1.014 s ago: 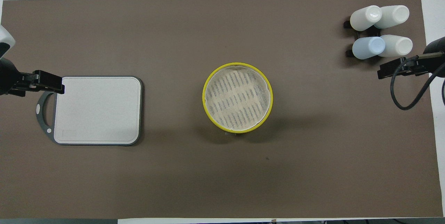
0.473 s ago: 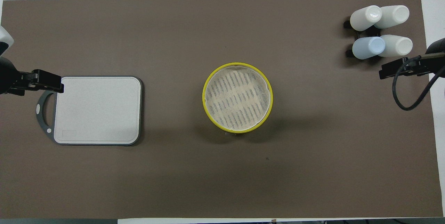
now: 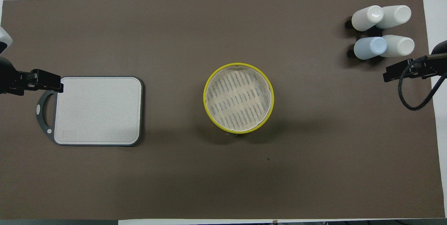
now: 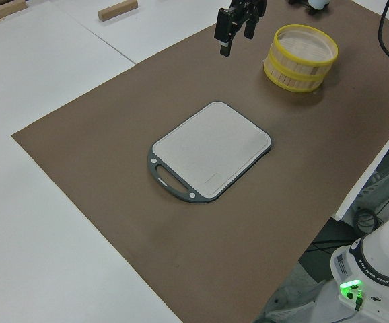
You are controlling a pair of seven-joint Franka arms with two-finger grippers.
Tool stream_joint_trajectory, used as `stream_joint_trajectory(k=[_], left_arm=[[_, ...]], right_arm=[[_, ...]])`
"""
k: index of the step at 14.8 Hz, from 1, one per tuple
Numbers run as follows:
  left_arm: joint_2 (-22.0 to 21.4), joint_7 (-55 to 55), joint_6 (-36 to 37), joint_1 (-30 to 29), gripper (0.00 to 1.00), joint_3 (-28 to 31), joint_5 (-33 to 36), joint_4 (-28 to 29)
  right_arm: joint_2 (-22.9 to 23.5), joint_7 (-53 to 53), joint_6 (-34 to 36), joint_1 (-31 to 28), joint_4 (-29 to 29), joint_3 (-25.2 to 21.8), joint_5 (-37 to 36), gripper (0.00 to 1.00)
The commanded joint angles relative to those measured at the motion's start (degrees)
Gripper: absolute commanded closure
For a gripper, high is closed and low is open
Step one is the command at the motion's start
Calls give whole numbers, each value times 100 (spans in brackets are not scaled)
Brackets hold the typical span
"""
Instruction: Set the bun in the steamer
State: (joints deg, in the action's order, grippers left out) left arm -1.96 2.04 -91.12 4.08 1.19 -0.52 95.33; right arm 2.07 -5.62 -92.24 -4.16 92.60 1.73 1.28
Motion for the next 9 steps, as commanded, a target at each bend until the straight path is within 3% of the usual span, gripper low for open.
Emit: stream_joint_trajectory(k=[1, 9], left_arm=[[-77, -63, -82, -38, 0, 4, 17, 65], [-77, -20, -55, -30, 0, 4, 17, 65]], right_arm=[[92, -71, 83, -129, -146, 64, 75, 0], [101, -246, -119, -155, -172, 64, -268, 0]])
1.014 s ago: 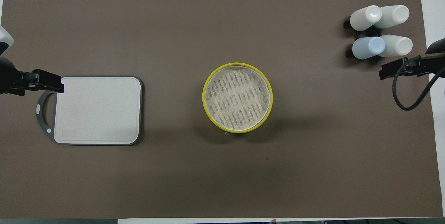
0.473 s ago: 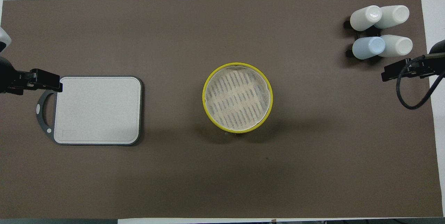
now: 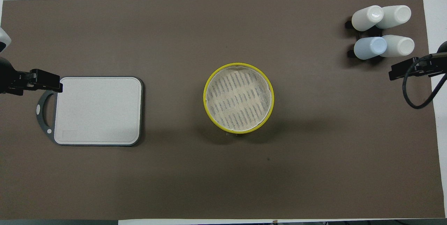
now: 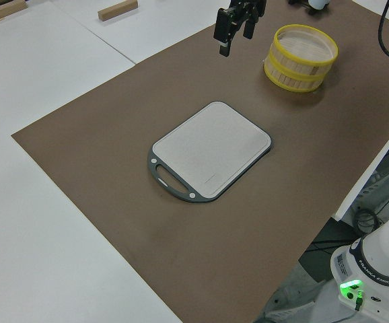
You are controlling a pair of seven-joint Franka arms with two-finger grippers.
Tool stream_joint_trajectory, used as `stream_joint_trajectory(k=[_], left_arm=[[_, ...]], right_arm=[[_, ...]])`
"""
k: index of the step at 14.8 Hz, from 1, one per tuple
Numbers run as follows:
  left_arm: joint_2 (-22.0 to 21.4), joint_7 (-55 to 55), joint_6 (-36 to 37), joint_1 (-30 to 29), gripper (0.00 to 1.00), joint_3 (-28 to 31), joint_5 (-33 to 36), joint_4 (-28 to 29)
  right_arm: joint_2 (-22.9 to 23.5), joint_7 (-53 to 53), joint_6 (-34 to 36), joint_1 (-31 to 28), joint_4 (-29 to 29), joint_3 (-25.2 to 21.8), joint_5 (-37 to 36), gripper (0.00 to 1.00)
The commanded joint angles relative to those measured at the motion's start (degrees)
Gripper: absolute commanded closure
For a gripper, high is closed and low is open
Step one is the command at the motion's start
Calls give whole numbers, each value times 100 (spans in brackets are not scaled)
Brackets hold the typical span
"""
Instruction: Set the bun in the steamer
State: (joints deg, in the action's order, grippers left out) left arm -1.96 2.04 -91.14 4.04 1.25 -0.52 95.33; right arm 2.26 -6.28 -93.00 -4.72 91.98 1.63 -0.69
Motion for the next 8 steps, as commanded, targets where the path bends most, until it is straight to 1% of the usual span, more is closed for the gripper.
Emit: stream_joint_trajectory(k=[1, 8], left_arm=[[-76, -19, -53, -26, 0, -2, 17, 64], [-76, -28, -26, 0, 0, -2, 17, 64]], right_arm=[[82, -181, -43, -99, -110, 74, -71, 0], [64, -120, 54, -82, -57, 74, -36, 0]])
